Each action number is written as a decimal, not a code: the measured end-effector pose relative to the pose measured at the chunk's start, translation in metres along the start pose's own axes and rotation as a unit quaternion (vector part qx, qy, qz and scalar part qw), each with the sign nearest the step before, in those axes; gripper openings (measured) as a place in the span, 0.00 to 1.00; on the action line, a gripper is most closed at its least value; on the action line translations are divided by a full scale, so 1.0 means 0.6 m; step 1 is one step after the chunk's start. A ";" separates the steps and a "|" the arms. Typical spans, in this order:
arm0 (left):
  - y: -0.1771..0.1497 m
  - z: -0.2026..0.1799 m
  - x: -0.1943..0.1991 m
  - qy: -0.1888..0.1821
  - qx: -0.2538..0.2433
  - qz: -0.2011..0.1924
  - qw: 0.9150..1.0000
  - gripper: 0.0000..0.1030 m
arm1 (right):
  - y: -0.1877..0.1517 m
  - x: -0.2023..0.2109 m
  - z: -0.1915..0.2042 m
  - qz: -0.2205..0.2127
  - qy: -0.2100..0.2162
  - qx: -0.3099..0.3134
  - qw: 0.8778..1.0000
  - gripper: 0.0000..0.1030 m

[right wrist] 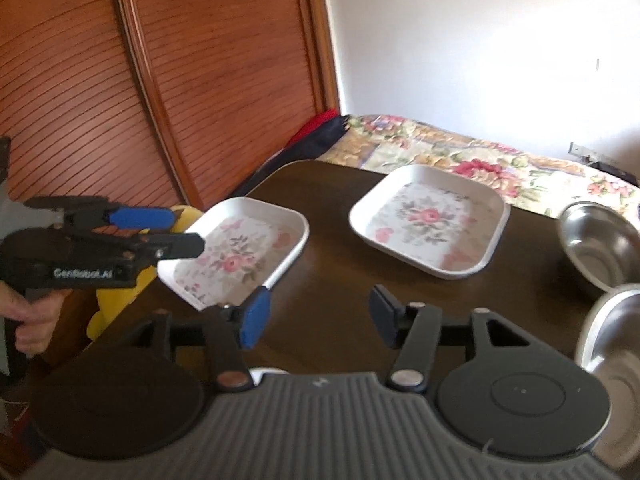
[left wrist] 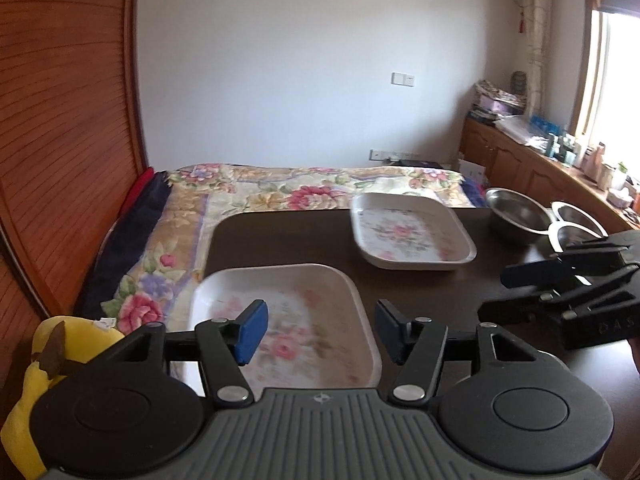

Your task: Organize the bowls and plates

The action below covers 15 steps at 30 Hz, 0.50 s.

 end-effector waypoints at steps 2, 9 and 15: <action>0.003 0.016 -0.012 0.005 0.007 0.002 1.000 0.87 | 0.010 -0.018 0.002 0.009 0.011 -0.006 1.000 0.58; 0.002 0.066 -0.061 0.014 0.022 0.018 1.000 0.88 | 0.033 -0.082 0.011 0.041 0.044 -0.021 0.998 0.58; -0.014 0.102 -0.098 0.007 0.035 0.042 0.998 0.76 | 0.038 -0.125 0.016 0.063 0.058 -0.032 0.996 0.58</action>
Point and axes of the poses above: each gripper's, at about its wrist camera, not at the fingertips, and x roughly against the way its jaws point, z to its left, y to its top, the point moved 1 cm from there along -x, roughly the way its jaws point, and after that the axes turned 9 degrees about y, right-handed, at the moved point
